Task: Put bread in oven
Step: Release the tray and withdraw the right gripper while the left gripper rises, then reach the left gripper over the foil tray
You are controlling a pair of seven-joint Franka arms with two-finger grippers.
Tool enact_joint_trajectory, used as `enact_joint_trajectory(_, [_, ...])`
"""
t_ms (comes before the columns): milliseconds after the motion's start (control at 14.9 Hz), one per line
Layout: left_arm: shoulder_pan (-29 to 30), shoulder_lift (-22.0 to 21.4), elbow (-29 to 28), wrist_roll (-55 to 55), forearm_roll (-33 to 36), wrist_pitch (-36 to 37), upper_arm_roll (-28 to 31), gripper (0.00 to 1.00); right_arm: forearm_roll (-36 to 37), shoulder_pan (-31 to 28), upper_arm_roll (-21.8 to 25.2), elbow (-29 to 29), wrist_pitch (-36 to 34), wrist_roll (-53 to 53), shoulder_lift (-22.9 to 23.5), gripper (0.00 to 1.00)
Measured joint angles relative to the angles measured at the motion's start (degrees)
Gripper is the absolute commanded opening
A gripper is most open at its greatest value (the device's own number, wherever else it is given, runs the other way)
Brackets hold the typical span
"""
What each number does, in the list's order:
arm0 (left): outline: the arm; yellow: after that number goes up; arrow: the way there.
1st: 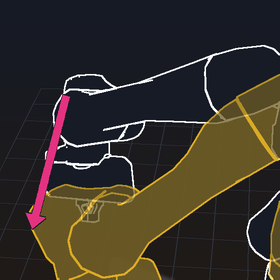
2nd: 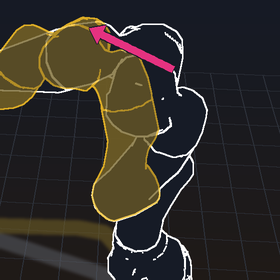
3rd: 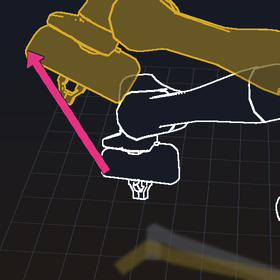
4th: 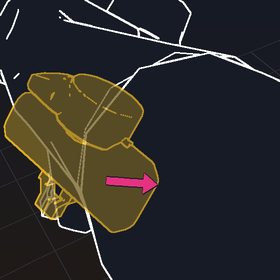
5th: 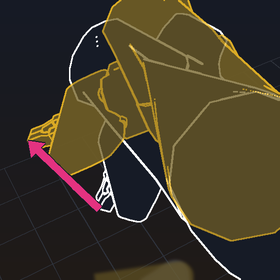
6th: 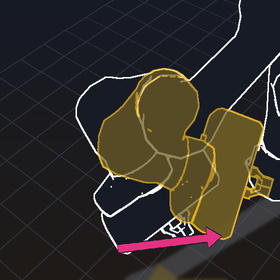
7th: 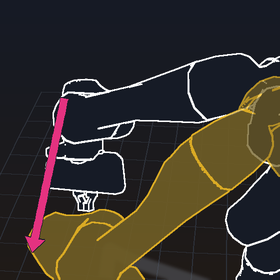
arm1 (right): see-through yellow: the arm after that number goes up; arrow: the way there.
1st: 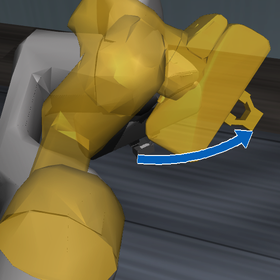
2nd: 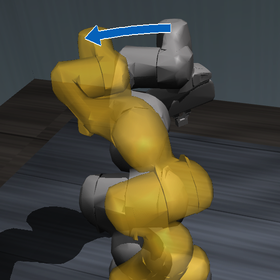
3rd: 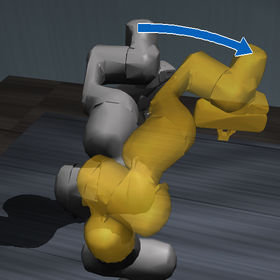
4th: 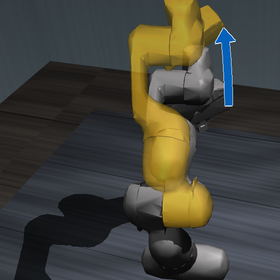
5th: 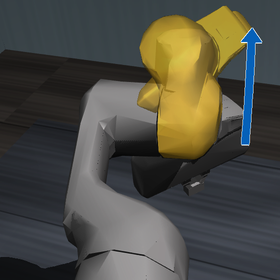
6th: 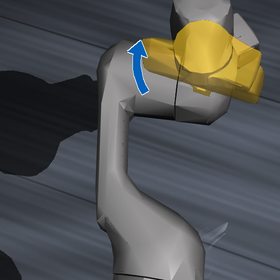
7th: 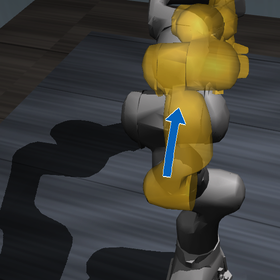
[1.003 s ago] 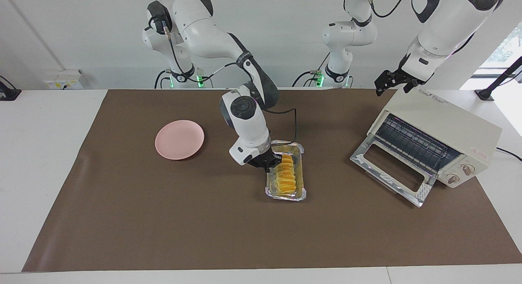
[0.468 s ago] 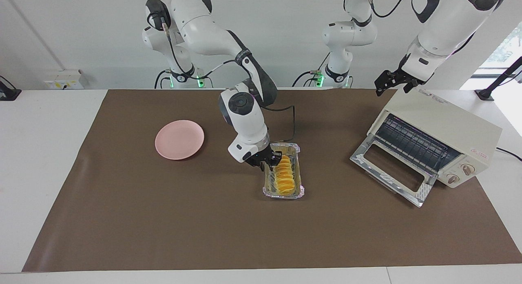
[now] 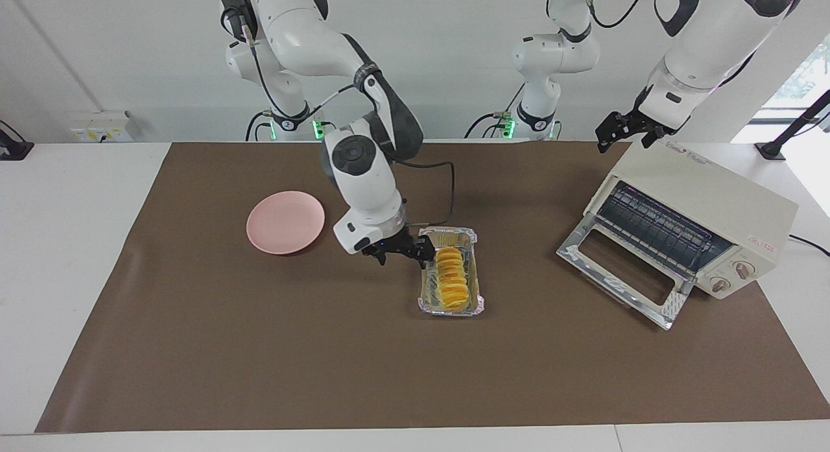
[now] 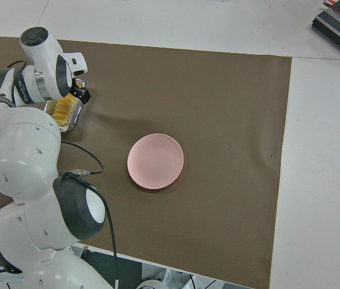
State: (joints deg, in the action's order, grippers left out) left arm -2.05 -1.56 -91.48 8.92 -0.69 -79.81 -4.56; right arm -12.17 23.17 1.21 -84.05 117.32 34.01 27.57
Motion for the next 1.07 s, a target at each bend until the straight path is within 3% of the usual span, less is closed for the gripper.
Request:
enact_joint_trajectory(334, [-0.01, 0.0, 0.0, 0.0, -0.03, -1.76, -0.17, 1.0, 0.66, -9.98, 0.2, 0.02, -6.7, -16.77, -4.84, 1.0])
enact_joint_trajectory(669, [-0.75, -0.03, -0.02, 0.06, -0.24, -3.94, -1.52, 1.0, 6.07, -18.14, 0.36, 0.04, -11.3, -35.65, -8.83, 1.0])
enact_joint_trajectory(936, [-6.75, 0.69, -0.11, 2.68, -0.91, -7.04, -2.41, 1.0, 8.22, -24.63, 0.47, 0.08, -20.45, -47.48, -14.11, 1.0])
enact_joint_trajectory(1070, [-11.01, 3.83, 0.94, 6.69, -1.72, -8.57, -2.6, 1.0, 9.47, -26.22, 0.48, 0.09, -24.38, -49.61, -17.18, 1.0])
